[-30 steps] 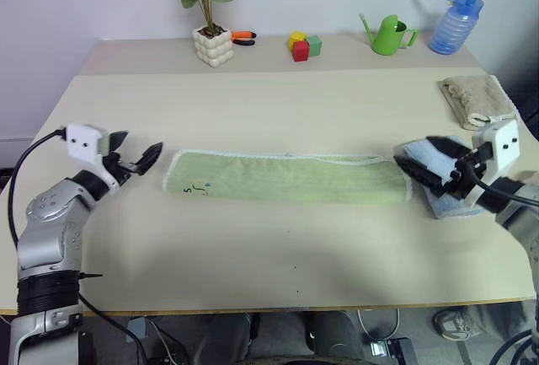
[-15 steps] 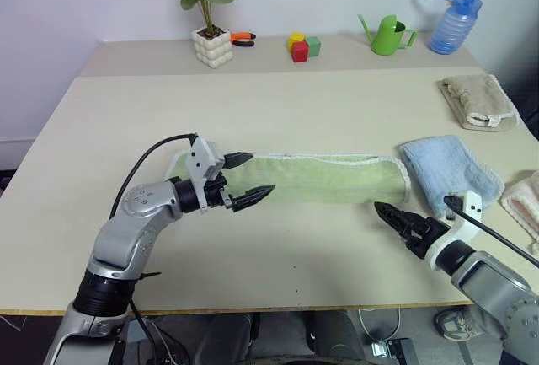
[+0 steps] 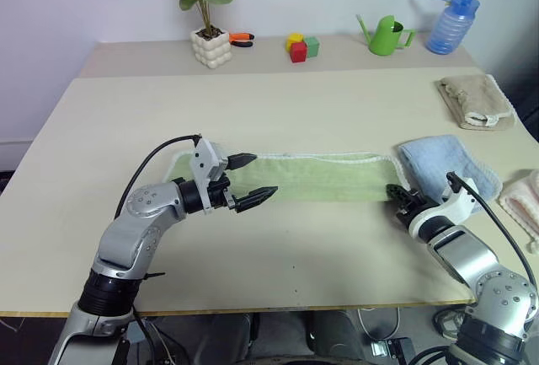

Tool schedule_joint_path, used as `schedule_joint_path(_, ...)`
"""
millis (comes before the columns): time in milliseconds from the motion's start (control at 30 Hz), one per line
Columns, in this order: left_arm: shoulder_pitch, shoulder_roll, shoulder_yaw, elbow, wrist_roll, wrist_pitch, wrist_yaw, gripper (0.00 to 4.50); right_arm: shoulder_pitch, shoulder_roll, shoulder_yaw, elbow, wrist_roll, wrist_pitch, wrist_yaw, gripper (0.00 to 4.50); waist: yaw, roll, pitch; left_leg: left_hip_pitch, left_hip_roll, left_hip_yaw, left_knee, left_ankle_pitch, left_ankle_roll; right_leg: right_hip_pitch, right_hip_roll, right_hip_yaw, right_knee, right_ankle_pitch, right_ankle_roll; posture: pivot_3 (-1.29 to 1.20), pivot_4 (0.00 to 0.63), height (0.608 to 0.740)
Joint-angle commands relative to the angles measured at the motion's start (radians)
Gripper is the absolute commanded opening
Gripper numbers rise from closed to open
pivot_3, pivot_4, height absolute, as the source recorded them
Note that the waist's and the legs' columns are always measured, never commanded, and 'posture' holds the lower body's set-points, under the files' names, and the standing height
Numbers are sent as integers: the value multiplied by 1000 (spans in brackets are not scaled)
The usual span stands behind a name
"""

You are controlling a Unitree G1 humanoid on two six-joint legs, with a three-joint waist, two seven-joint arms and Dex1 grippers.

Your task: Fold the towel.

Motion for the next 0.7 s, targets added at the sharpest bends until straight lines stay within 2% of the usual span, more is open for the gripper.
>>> schedule_joint_path(33, 16, 3, 8, -44, -8, -3, 5, 4470, -8, -52, 12, -48, -49, -55, 16, 52, 0, 0, 0, 0, 0, 0, 0, 0, 0, 0, 0, 0, 0, 0, 0, 0, 150, 730)
schedule_joint_path(200, 27, 9, 41, -18, 0, -11, 27, 4470, -12, -151, 9, -157, -89, -123, 92, 52, 0, 2, 1, -1, 0, 0, 0, 0, 0, -1, 0, 0, 0, 0, 0, 0, 150, 730)
schedule_joint_path(333, 27, 16, 77, 16, 2, -17, 44, 4470, 0, -304, 71, -217, -193, -131, 213, 52, 0, 2, 1, -1, 0, 0, 0, 0, 0, 0, 0, 0, 0, 0, 0, 0, 150, 730)
schedule_joint_path(433, 19, 25, 90, 45, 18, -35, 44, 4470, -16, -446, 218, -284, -324, -148, 356, 52, -1, 2, 1, -1, 0, 0, 0, 0, 0, 0, 0, 0, 0, 0, 0, 0, 150, 730)
schedule_joint_path(567, 7, 34, 109, 67, 22, -46, 44, 4470, -93, -560, 452, -333, -472, -171, 515, 52, -3, 2, 1, -1, 1, 1, 0, 0, 0, -1, 1, 0, -1, 0, 0, 0, 150, 730)
schedule_joint_path(633, 8, 35, 111, 67, 24, -47, 46, 4470, -143, -587, 578, -325, -562, -179, 572, 52, 0, 1, 1, -1, 1, 1, 0, 0, 0, -1, 0, 0, -1, 0, 0, 0, 150, 730)
schedule_joint_path(700, 16, 34, 112, 58, 25, -47, 48, 4470, -217, -553, 693, -279, -636, -169, 587, 52, 0, 1, 1, -2, 0, 1, 0, 0, 0, -1, 0, 0, -1, 0, 1, 0, 150, 730)
